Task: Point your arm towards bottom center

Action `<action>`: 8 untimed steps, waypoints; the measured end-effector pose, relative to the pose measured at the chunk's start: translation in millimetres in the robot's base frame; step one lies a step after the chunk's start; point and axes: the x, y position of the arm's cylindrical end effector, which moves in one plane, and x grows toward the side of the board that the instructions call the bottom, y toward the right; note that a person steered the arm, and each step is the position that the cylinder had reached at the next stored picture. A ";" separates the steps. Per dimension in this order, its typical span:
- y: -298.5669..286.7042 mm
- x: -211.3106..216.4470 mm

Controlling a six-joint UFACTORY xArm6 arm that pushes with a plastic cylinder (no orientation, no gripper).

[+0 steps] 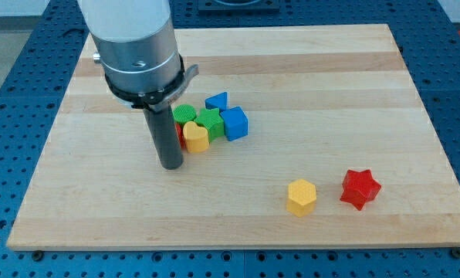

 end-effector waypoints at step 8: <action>59.1 85.0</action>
